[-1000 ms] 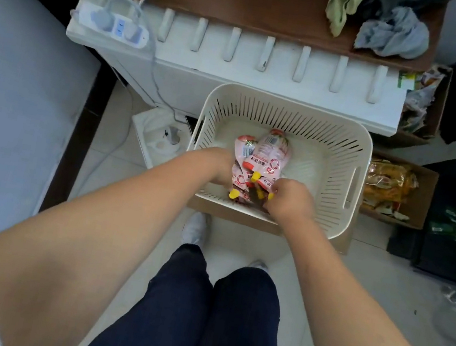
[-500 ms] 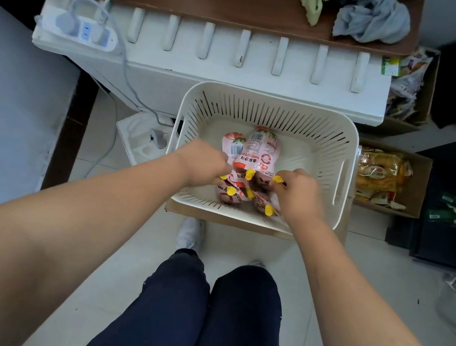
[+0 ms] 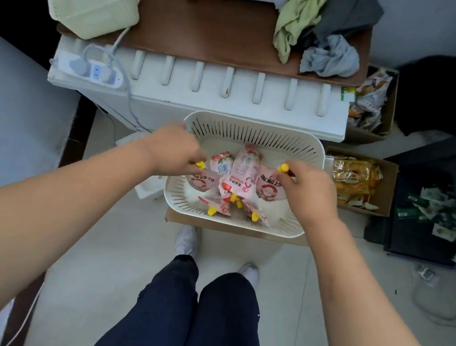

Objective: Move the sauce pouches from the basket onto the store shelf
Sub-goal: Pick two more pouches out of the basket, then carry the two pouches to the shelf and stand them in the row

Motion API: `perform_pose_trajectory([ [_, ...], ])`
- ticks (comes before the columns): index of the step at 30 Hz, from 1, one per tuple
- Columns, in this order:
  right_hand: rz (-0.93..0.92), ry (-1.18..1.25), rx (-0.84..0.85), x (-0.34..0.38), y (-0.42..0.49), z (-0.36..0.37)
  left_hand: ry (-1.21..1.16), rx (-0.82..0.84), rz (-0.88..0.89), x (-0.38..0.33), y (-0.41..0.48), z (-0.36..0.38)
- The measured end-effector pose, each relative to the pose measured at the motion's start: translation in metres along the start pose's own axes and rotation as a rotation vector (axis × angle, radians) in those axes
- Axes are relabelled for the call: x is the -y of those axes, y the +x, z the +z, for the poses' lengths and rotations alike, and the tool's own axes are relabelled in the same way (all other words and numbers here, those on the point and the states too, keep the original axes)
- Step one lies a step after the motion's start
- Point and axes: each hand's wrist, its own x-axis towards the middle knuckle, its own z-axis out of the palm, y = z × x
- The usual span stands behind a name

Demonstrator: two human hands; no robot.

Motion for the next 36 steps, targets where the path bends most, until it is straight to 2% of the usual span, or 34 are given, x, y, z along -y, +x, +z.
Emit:
perform_pose_trajectory([
  [4, -0.086, 0.05, -0.08, 0.035, -0.017, -0.086, 0.055, -0.222, 0.04, 0.007, -0.031, -0.078],
  [8, -0.167, 0.102, -0.217, 0.082, -0.041, -0.176, 0.009, -0.517, 0.093, 0.006, -0.065, -0.174],
  [11, -0.203, 0.071, -0.362, 0.115, -0.066, -0.24, 0.001, -0.658, 0.15, 0.003, -0.09, -0.252],
  [14, -0.159, 0.094, -0.538, 0.139, -0.094, -0.295, -0.022, -0.811, 0.256, -0.003, -0.114, -0.328],
  [17, -0.131, 0.16, -0.757, 0.165, -0.126, -0.34, -0.135, -0.955, 0.333, -0.011, -0.13, -0.389],
  [22, -0.087, 0.166, -1.012, 0.188, -0.169, -0.388, -0.327, -1.009, 0.517, -0.027, -0.14, -0.468],
  [27, -0.009, 0.052, -1.16, 0.191, -0.223, -0.412, -0.386, -0.968, 0.781, -0.077, -0.137, -0.517],
  [33, 0.201, -0.088, -1.266, 0.178, -0.327, -0.424, -0.385, -0.926, 1.085, -0.182, -0.134, -0.536],
  [36, 0.341, -0.1, -1.308, 0.163, -0.394, -0.418, -0.417, -0.826, 1.232, -0.257, -0.136, -0.537],
])
